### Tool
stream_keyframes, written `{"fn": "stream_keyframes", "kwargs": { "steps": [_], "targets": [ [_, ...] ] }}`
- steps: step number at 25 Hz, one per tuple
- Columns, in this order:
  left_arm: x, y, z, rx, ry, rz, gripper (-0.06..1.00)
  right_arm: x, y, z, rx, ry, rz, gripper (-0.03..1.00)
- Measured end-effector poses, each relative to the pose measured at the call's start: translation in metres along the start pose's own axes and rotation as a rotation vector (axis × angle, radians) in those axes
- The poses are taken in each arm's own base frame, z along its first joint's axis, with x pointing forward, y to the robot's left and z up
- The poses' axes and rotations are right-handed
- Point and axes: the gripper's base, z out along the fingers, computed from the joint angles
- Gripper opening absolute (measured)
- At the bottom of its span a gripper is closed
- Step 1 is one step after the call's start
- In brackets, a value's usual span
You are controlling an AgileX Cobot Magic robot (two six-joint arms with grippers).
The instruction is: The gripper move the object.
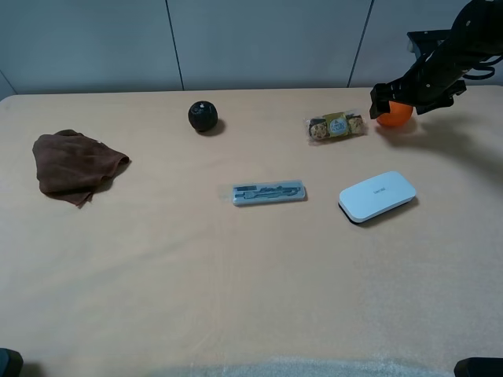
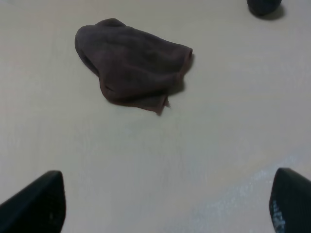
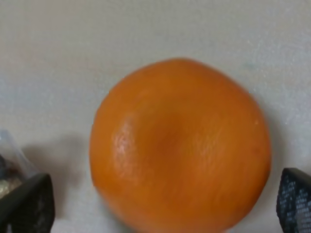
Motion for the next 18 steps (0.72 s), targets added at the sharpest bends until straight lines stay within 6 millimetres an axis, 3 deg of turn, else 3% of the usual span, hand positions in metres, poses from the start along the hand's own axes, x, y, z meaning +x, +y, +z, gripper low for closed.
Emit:
{"fn": "stream_keyframes", "kwargs": {
  "steps": [5, 9, 18],
  "targets": [
    [0.0, 0.0, 0.0, 0.0, 0.0, 0.0, 0.85, 0.0, 0.0, -0.001, 0.0, 0.0, -0.001, 0.69],
    [0.0, 0.0, 0.0, 0.0, 0.0, 0.0, 0.85, -0.005, 0.0, -0.014, -0.002, -0.011, -0.002, 0.69],
    [0.0, 0.0, 0.0, 0.0, -0.001, 0.0, 0.85, -0.018, 0.003, -0.076, -0.013, -0.027, -0.01, 0.69]
  ]
}}
